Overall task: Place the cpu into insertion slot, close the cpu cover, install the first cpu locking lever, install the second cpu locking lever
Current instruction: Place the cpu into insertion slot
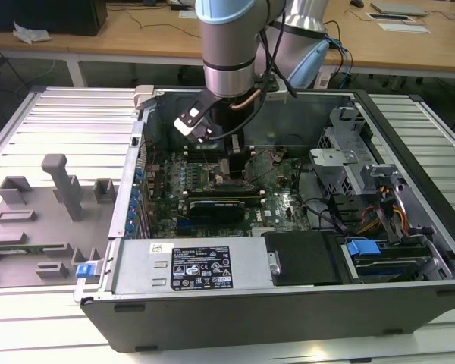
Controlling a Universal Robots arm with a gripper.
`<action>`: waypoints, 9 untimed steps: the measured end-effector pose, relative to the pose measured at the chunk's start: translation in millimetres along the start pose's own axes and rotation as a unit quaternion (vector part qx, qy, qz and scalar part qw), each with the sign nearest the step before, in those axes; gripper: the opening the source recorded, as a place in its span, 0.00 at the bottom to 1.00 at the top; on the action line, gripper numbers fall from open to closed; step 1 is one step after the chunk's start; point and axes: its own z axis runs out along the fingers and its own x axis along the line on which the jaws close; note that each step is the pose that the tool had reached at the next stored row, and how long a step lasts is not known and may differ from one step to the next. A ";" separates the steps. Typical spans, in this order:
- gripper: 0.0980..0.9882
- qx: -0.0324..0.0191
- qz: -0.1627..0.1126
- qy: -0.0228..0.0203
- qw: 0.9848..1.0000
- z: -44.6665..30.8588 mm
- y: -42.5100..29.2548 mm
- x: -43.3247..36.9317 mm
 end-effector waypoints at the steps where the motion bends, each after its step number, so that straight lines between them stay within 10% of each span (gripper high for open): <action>1: 0.50 0.000 0.000 0.000 1.000 2.5 -0.9 0.3; 9: 0.50 0.000 0.000 0.000 1.000 15.4 -5.7 3.8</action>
